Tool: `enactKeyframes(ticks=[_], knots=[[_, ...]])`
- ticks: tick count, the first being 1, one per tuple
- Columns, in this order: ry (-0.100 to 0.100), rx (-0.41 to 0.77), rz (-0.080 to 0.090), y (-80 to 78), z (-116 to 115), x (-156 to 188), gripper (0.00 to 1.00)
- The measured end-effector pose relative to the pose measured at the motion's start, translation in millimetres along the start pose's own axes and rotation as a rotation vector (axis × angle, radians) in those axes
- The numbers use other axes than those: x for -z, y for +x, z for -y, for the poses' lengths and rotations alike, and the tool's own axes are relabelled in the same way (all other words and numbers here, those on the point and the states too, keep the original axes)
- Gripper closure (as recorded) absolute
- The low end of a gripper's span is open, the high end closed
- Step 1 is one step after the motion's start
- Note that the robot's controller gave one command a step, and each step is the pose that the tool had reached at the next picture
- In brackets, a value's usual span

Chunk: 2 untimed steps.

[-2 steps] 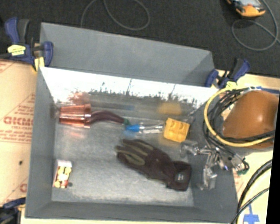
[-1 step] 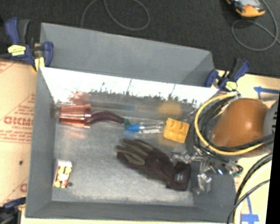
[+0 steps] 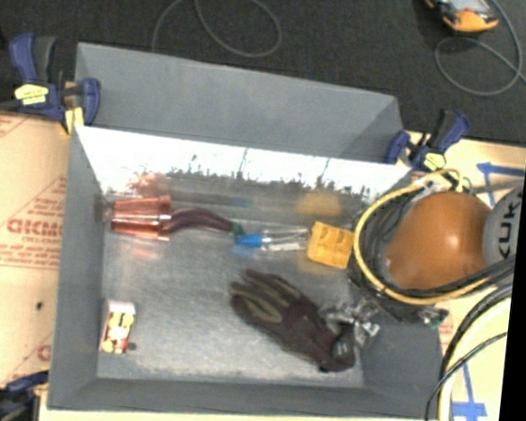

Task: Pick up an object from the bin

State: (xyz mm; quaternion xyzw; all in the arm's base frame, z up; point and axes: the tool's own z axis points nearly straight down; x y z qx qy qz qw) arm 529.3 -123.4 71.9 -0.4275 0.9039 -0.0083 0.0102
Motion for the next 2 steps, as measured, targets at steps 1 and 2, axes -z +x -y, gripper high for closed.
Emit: enactKeyframes(ticks=[1, 2], knots=[[0.0, 0.0, 0.0, 0.0, 0.0, 0.0, 1.0], [-0.001, 0.083, 0.001, 1.4, 8.2, 195.5, 1.0]])
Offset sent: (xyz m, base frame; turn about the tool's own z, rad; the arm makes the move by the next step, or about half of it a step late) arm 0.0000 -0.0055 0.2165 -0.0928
